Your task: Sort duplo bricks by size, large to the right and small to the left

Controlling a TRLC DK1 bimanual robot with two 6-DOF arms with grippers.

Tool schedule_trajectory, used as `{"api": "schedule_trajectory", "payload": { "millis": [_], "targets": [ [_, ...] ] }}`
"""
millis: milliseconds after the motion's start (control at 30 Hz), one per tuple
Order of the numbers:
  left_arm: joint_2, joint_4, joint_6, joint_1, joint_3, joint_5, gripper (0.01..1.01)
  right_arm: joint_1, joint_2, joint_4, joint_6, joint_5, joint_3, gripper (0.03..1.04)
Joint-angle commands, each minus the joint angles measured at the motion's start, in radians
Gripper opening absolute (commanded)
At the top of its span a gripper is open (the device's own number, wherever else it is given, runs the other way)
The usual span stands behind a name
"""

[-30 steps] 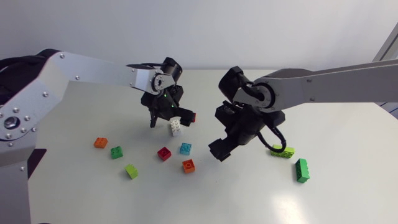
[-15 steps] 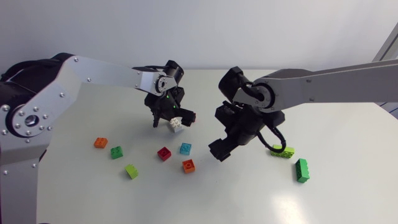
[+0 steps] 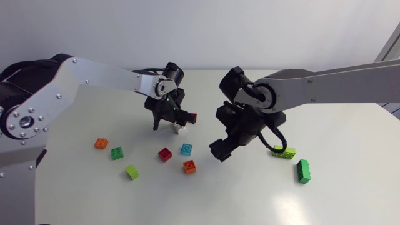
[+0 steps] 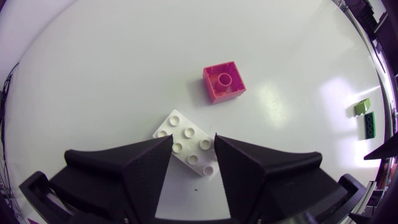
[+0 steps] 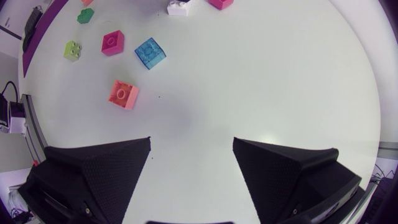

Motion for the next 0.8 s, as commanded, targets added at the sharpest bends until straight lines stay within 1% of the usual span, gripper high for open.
{"api": "schedule_trajectory", "payload": {
  "millis": [0,133,367,500,567,600,633,667,700,767],
  "targets": [
    [0.022,-0.027,0.003,-0.037,-0.081,0.019,0.266,0.004,0.009,0.002,0.002,0.001,-0.037,0.95],
    [-0.024,-0.026,0.032,-0.058,-0.151,0.019,0.259,0.004,0.0,0.0,0.002,0.001,-0.048,0.95],
    [-0.153,-0.022,0.05,-0.058,-0.274,0.019,0.259,0.012,-0.005,0.002,0.005,-0.001,-0.052,0.95],
    [-0.217,-0.038,0.049,-0.058,-0.306,0.019,0.262,0.021,-0.011,-0.001,0.008,-0.001,-0.049,0.95],
    [-0.24,-0.042,0.044,-0.06,-0.308,0.02,0.295,0.025,-0.015,-0.001,0.011,-0.001,-0.051,0.95],
    [-0.253,-0.045,0.044,-0.06,-0.306,0.02,0.425,0.027,-0.017,-0.003,0.013,-0.001,-0.051,0.95],
    [-0.265,-0.047,0.044,-0.06,-0.305,0.02,0.62,0.028,-0.018,-0.004,0.013,-0.001,-0.051,0.95],
    [-0.273,-0.049,0.046,-0.061,-0.3,0.02,0.877,0.03,-0.021,-0.006,0.013,-0.001,-0.051,0.95],
    [-0.277,-0.053,0.046,-0.061,-0.292,0.02,0.984,0.033,-0.024,-0.007,0.014,-0.001,-0.052,0.95],
    [-0.279,-0.068,0.043,-0.061,-0.274,0.02,0.985,0.036,-0.031,-0.009,0.014,-0.001,-0.052,0.95]
  ]
}}
